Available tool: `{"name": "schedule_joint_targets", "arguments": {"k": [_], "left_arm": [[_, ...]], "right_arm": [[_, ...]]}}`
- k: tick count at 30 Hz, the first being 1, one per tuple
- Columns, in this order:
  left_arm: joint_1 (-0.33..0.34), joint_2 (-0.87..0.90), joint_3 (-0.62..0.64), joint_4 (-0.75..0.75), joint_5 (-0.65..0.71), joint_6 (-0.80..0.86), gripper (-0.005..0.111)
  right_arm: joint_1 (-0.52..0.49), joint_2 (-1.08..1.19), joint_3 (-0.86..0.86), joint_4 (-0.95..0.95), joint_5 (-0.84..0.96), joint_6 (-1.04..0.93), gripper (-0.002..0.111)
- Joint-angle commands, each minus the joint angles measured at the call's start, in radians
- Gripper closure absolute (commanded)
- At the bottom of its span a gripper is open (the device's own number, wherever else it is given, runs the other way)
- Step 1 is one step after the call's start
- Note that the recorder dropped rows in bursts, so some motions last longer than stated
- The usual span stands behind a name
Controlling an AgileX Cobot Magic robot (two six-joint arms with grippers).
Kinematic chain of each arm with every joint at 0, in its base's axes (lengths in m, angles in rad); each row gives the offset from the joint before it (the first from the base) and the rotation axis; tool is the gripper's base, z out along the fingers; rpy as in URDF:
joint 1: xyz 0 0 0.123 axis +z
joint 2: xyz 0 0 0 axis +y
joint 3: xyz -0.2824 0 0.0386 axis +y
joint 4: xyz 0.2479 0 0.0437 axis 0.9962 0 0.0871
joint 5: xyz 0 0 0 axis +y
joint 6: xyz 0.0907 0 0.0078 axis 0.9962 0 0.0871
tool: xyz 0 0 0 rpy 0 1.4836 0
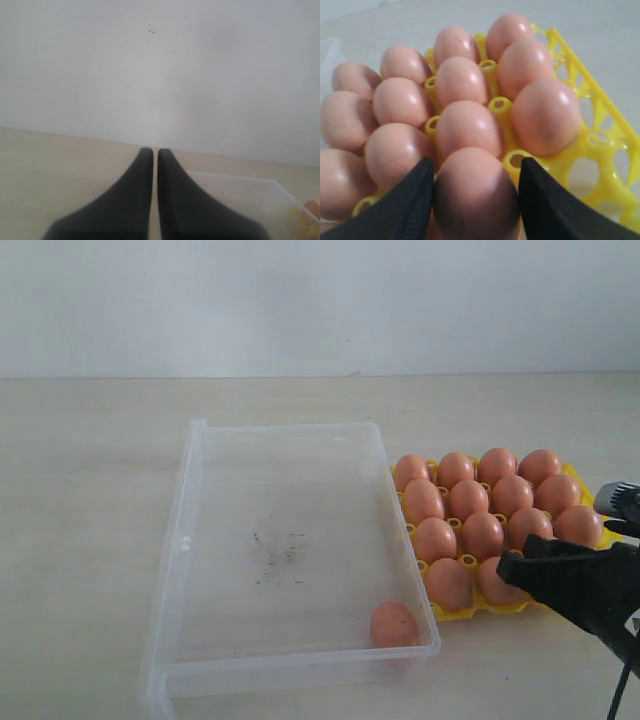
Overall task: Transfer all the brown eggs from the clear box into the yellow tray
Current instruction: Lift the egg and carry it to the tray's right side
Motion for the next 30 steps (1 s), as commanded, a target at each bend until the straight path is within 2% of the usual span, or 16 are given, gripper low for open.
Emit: {"name": "schedule_joint_targets", "arguments": {"k": [1, 4, 6, 8, 13, 15, 19, 24, 25, 27, 29, 30], "left_arm": [[-0.008, -0.003, -0.003, -0.011, -0.016, -0.007, 0.103], [-0.008, -0.003, -0.003, -0.011, -0.016, -0.007, 0.103], [-0.008, -0.003, -0.003, -0.011, -0.016, -0.007, 0.103], [-0.008, -0.003, -0.003, -0.011, -0.016, -0.007, 0.103], [-0.008, -0.003, -0.003, -0.011, -0.016, -0.007, 0.103], [-0.008, -0.003, -0.003, -0.011, -0.016, -0.007, 0.103], [-0.008, -0.003, -0.003, -0.011, -0.016, -0.007, 0.103], [-0.008, -0.003, -0.003, -0.011, -0.016, -0.007, 0.103], [-0.008, -0.003, -0.003, -0.011, -0.016, -0.007, 0.103], [-0.008, -0.003, -0.003, -0.011, -0.016, -0.007, 0.103], [-0.008, -0.003, -0.003, -0.011, -0.016, -0.007, 0.103], [-0.008, -0.003, -0.003, -0.011, -0.016, -0.007, 0.103]], "right_arm": [[-0.002, 0.013, -0.002, 0.037, 0.021, 0.007, 0.109], [-0.002, 0.013, -0.002, 0.010, 0.021, 0.056, 0.108], [-0.002, 0.013, -0.002, -0.033, 0.016, 0.056, 0.101], [-0.002, 0.013, -0.002, -0.065, -0.011, 0.061, 0.089], [-0.002, 0.013, -0.002, -0.054, -0.057, 0.072, 0.034], [-0.002, 0.013, -0.002, -0.005, -0.057, 0.068, 0.028], [-0.002, -0.008, -0.002, 0.004, -0.120, 0.061, 0.029], [-0.002, -0.139, -0.002, -0.171, -0.260, 0.070, 0.032], [-0.002, -0.175, -0.002, -0.213, -0.265, 0.066, 0.038], [-0.002, -0.241, -0.002, -0.261, -0.222, 0.043, 0.059], [-0.002, -0.310, -0.002, -0.266, -0.059, 0.040, 0.094], [-0.002, -0.334, -0.002, -0.258, 0.021, 0.029, 0.108]]}}
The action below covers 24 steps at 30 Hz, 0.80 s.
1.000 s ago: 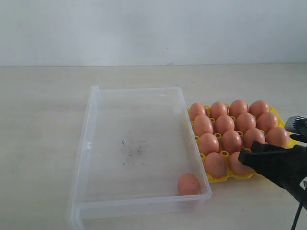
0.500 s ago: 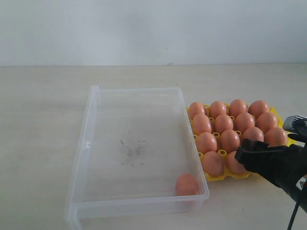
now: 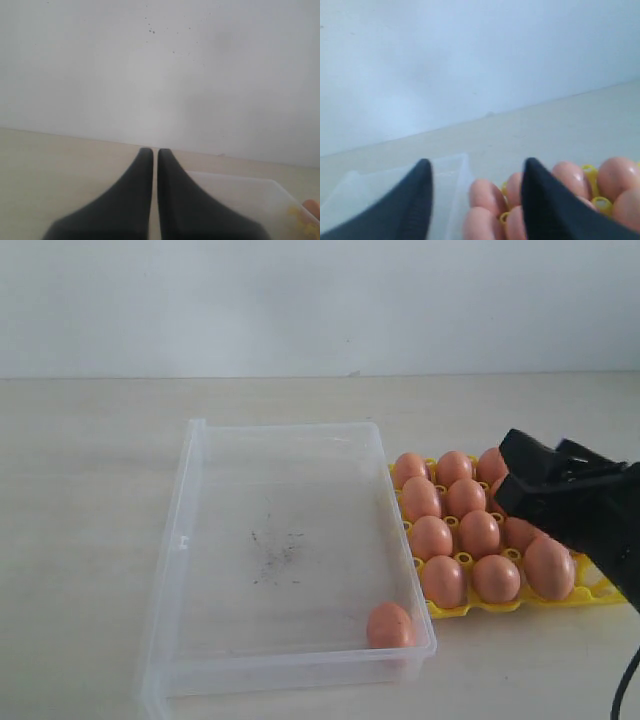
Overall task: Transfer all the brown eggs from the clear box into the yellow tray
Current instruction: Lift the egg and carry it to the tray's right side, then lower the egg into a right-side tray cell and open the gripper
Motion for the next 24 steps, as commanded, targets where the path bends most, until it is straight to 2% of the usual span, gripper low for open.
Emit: {"name": "schedule_joint_targets", "arguments": {"k": [1, 5, 10, 12, 19, 24], "left_arm": [[-0.008, -0.003, -0.003, -0.011, -0.016, -0.007, 0.103], [-0.008, -0.003, -0.003, -0.011, -0.016, -0.007, 0.103], [-0.008, -0.003, -0.003, -0.011, -0.016, -0.007, 0.103], [-0.008, -0.003, -0.003, -0.011, -0.016, -0.007, 0.103], [-0.008, -0.003, -0.003, -0.011, -0.016, -0.007, 0.103], [-0.008, -0.003, -0.003, -0.011, -0.016, -0.007, 0.103]], "right_arm": [[-0.002, -0.127, -0.001, -0.015, 0.320, -0.044, 0.106], [-0.002, -0.183, -0.001, 0.086, 0.603, -0.177, 0.109], [-0.002, -0.172, -0.001, 0.499, 0.638, -0.563, 0.109], [-0.002, -0.159, -0.009, 0.577, 0.629, -0.621, 0.109], [-0.002, -0.108, -0.095, 0.568, 0.720, -0.635, 0.109], [-0.002, -0.015, -0.131, 0.576, 0.714, -0.645, 0.109]]}}
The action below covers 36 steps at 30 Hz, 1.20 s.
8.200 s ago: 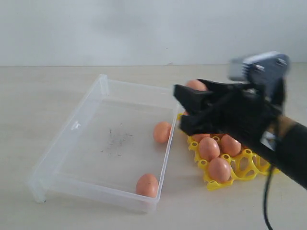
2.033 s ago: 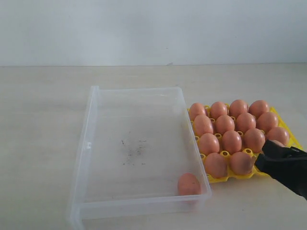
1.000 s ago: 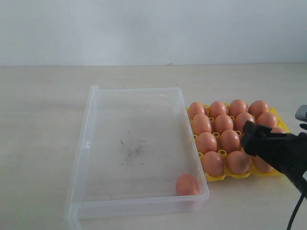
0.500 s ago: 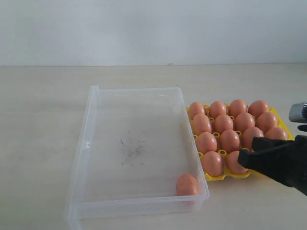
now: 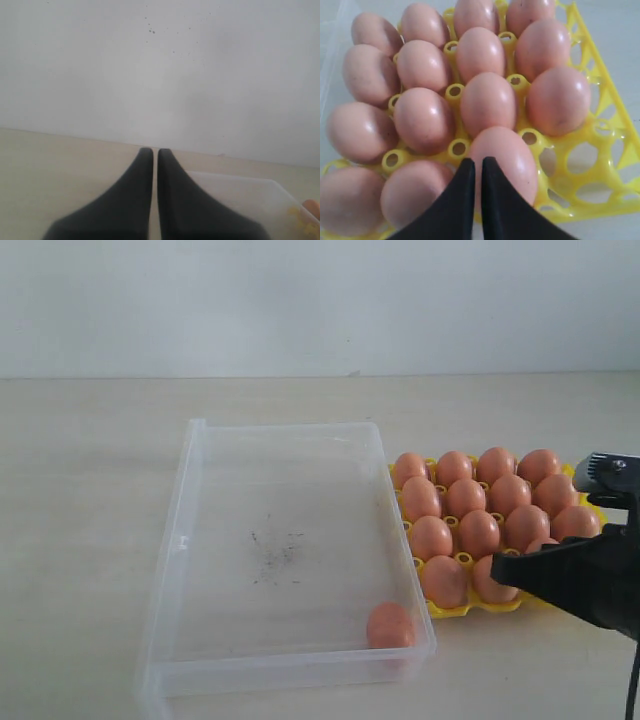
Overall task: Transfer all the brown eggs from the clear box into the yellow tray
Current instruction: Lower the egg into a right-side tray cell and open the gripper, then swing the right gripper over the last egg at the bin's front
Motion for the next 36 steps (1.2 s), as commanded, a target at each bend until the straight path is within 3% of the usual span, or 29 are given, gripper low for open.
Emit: {"name": "schedule_joint_targets", "arguments": {"k": [1, 9, 16, 18, 20, 23, 25, 30, 36], "left_arm": [[-0.008, -0.003, -0.003, -0.011, -0.016, -0.007, 0.103], [-0.008, -0.003, -0.003, -0.011, -0.016, -0.007, 0.103], [-0.008, -0.003, -0.003, -0.011, -0.016, -0.007, 0.103], [-0.008, -0.003, -0.003, -0.011, -0.016, -0.007, 0.103], [-0.008, -0.003, -0.003, -0.011, -0.016, -0.007, 0.103], [-0.008, -0.003, -0.003, -0.011, -0.016, -0.007, 0.103], [-0.008, -0.003, -0.003, -0.011, -0.016, -0.007, 0.103], [-0.008, -0.003, -0.003, -0.011, -0.016, -0.007, 0.103], [-0.008, -0.003, -0.003, -0.011, -0.016, -0.007, 0.103]], "right_arm": [[-0.002, 0.079, -0.022, 0.016, 0.004, -0.022, 0.109], [-0.002, 0.091, -0.025, 0.018, 0.143, -0.022, 0.109], [-0.002, -0.139, -0.083, -0.209, 0.228, -0.025, 0.109], [-0.002, -0.233, -0.149, -0.251, 0.360, -0.017, 0.109], [-0.002, -0.295, -0.265, -0.259, 0.628, -0.027, 0.109], [-0.002, -0.269, -0.450, -0.288, 1.013, -0.031, 0.108], [-0.002, -0.213, -0.547, -0.358, 1.159, 0.084, 0.105], [-0.002, -0.021, -0.680, -0.648, 1.343, 0.415, 0.094], [-0.002, 0.159, -0.781, -0.535, 1.505, 0.433, 0.082]]}}
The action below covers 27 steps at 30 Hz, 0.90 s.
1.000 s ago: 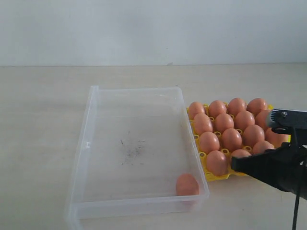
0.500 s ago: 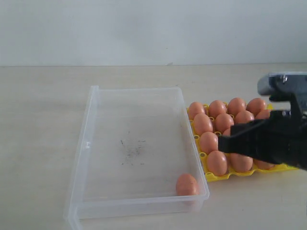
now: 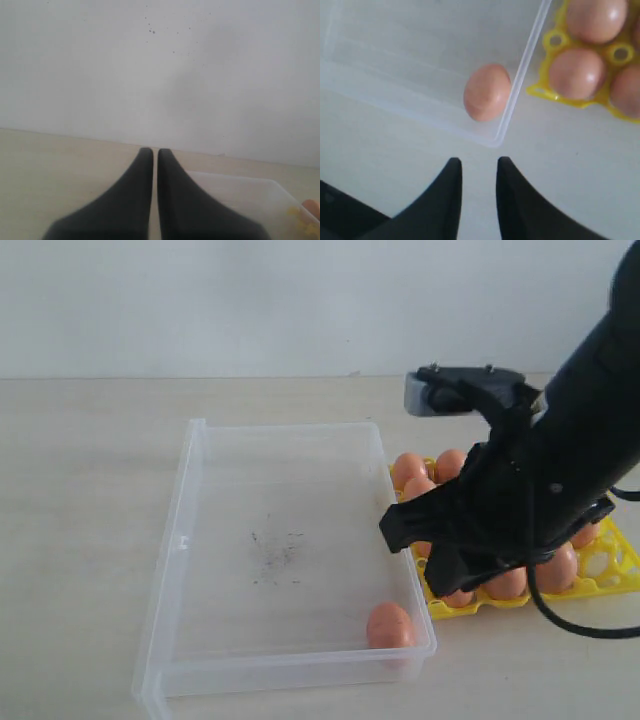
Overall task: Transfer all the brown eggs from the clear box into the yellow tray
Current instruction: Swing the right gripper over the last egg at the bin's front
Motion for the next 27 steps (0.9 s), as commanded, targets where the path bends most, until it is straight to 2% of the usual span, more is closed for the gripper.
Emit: {"name": "schedule_joint_targets", "arguments": {"k": [1, 7, 12, 14, 18, 22, 27], "left_arm": [[-0.008, -0.003, -0.003, -0.011, -0.016, -0.007, 0.103], [-0.008, -0.003, -0.003, -0.011, -0.016, -0.007, 0.103], [-0.033, -0.003, -0.003, -0.011, -0.016, -0.007, 0.103], [-0.033, -0.003, -0.003, -0.011, -0.016, -0.007, 0.103], [-0.033, -0.003, -0.003, -0.011, -0.016, -0.007, 0.103], [-0.033, -0.003, -0.003, -0.011, -0.016, -0.007, 0.103], [-0.033, -0.003, -0.003, -0.011, -0.016, -0.007, 0.103]], "right_arm": [[-0.002, 0.100, -0.080, 0.097, 0.086, 0.012, 0.082], [-0.002, 0.161, -0.144, 0.173, 0.022, -0.022, 0.082], [0.000, 0.218, -0.146, 0.220, -0.017, -0.053, 0.082], [0.000, 0.251, -0.146, 0.205, -0.017, -0.069, 0.077], [0.000, 0.308, -0.146, 0.156, -0.028, -0.069, 0.057], [0.000, 0.348, -0.146, 0.025, -0.052, -0.007, 0.056], [0.000, 0.408, -0.146, 0.023, -0.069, 0.028, 0.056]]}}
